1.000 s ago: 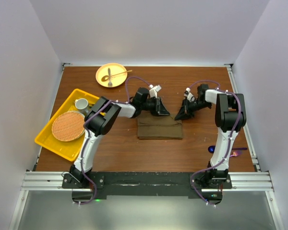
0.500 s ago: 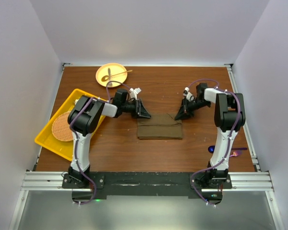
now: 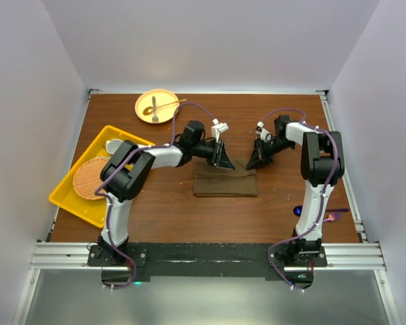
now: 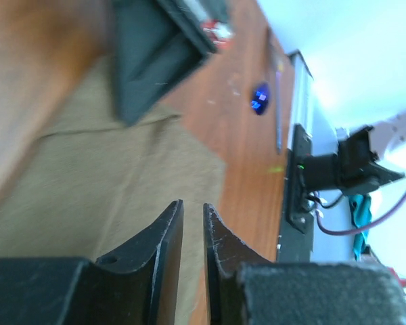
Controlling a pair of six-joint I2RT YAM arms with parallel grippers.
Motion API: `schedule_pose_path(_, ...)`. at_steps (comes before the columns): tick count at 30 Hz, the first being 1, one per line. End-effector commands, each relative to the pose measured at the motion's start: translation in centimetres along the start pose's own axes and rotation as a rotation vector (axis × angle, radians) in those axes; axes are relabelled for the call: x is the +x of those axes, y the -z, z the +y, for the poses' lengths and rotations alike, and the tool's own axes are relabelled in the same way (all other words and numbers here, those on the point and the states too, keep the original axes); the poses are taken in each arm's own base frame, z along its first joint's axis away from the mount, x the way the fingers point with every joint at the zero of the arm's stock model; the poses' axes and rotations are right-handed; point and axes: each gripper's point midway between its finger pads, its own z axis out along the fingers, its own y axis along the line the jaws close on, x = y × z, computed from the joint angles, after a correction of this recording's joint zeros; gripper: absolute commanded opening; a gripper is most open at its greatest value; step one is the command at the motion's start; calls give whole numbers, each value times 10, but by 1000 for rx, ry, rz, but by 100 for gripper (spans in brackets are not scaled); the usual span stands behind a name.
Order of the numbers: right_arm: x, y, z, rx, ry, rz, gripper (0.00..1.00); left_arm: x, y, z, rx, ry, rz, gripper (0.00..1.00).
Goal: Fold the napkin into a case and place the utensils inside
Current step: Fold the lower triangle-folded napkin at the center of the board.
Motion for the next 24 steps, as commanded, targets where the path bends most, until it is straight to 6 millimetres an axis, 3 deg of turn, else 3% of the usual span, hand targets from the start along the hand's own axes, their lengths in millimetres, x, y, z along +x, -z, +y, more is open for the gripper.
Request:
schedule_pose_path(1,-7,1,-40,197,109,-11,10,10,-6,13,3,63,5,22)
schedule_pose_path(5,-4,2,-43,210,136,0,11,41,5,63,-113,272,31,20)
schedule_pose_path(6,-3,2,-44,216,139,2,11,40,13,74,-135,314,17,21)
schedule_pose_path(7,-5,3,-45,225,151,0,11,42,16,74,-127,317,14,25)
schedule_pose_path(9,-7,4,-46,234,166,1,11,29,22,67,-122,210,-11,31)
schedule_pose_path(10,-9,4,-47,242,184,-1,11,14,27,50,-113,138,-24,32)
schedule_pose_path(13,-9,4,-45,251,231,5,11,-3,32,21,-169,-167,24,38)
schedule_pose_path(14,-9,5,-45,257,243,6,11,1,26,12,-184,-362,68,38)
schedule_pose_path(16,-8,4,-45,268,265,10,12,4,34,7,-301,-536,102,40)
schedule_pose_path(17,-9,6,-43,270,275,3,11,14,28,-1,-296,-689,143,41)
schedule_pose_path(19,-9,6,-42,273,288,1,12,30,35,-2,-367,-819,181,42)
schedule_pose_path(20,-9,7,-43,283,291,1,12,33,28,-11,-351,-933,182,42)
schedule_pose_path(24,-7,8,-46,307,313,5,12,53,23,-25,-358,-1116,208,41)
